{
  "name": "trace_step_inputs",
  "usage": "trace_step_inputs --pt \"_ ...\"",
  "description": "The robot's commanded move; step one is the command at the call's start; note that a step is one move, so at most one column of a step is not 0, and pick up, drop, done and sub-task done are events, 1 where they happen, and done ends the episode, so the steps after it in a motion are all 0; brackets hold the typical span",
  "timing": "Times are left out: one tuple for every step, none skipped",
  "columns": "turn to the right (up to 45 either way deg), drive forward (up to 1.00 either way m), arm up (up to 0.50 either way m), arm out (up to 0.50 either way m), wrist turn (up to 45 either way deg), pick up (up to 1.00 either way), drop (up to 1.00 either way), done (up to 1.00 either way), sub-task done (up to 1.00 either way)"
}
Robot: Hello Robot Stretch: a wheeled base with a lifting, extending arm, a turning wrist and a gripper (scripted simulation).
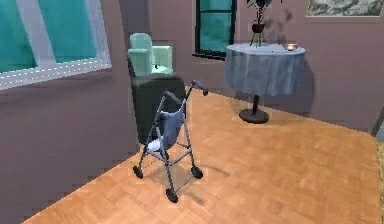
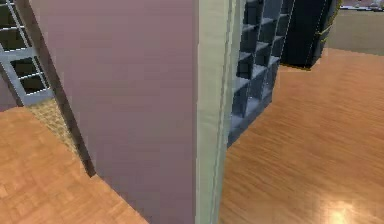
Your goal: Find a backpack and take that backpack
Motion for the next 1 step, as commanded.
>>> trace_step_inputs --pt "36.0 0.0 0.0 0.0 0.0 0.0 0.0 0.0 0.0"
